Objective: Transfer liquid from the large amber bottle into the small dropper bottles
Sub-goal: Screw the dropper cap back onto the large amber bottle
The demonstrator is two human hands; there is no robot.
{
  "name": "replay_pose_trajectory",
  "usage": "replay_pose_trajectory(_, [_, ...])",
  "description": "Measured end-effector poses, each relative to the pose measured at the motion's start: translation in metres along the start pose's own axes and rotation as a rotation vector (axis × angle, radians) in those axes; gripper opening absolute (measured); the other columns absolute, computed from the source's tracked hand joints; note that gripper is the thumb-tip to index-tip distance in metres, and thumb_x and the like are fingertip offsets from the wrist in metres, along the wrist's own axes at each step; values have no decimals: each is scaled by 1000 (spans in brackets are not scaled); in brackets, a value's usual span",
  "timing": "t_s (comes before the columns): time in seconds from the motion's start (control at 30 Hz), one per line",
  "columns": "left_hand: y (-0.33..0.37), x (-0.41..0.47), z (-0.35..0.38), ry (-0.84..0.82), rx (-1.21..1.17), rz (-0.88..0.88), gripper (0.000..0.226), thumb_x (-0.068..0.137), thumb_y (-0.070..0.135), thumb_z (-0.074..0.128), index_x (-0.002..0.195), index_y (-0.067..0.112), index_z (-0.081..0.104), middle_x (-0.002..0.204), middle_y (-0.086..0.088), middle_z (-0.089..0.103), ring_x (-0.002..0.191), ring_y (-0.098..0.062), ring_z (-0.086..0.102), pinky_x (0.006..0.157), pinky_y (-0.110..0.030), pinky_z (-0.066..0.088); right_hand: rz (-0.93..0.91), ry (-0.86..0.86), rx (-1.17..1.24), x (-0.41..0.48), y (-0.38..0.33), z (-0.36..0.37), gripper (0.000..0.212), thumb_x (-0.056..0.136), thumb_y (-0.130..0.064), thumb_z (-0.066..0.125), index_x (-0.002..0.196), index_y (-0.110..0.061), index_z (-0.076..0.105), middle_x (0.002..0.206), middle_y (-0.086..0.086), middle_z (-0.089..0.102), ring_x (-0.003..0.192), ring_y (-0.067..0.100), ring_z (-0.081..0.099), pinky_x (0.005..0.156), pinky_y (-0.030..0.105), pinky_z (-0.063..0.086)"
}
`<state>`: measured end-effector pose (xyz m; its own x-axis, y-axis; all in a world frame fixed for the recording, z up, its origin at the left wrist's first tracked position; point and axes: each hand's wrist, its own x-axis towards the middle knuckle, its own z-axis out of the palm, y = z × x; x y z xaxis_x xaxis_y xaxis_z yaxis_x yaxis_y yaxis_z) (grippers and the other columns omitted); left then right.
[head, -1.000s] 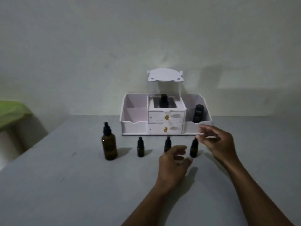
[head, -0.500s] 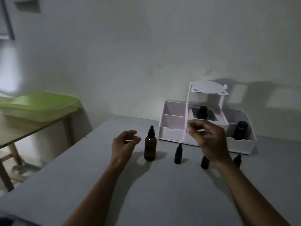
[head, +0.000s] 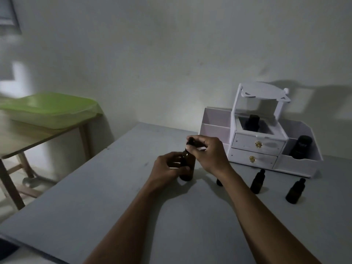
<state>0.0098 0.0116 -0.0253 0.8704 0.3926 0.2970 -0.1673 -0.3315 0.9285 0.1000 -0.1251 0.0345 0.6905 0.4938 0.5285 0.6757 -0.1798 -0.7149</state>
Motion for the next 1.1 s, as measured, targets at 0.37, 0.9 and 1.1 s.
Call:
replay_pose_trajectory(0.37, [0,-1,1,5,-1,4,44,78,18,79,121,24,69,106,5,74,92,-3,70,73,-18,56,19,50,113,-3,1,-2,28,85,-16,73,113,-18,74,104,-6,75,97,5,69,87,28,59])
replay_pose_trajectory(0.9, [-1,0,3,2,0,3,40,78,21,79,118,27,71,103,10,74,95,-6,70,79,-23,57,11,80,90,-3,5,4,32,71,-22,87,100,-18,74,88,-7,73,81,3,67,72,14,55])
replay_pose_trajectory(1.1, [0,-2,3,-4,-30,0,41,79,20,79,119,27,71,104,9,74,93,-6,71,71,-16,55,34,44,176,-3,4,1,33,82,-19,77,114,-23,72,103,-9,73,97,4,67,86,29,59])
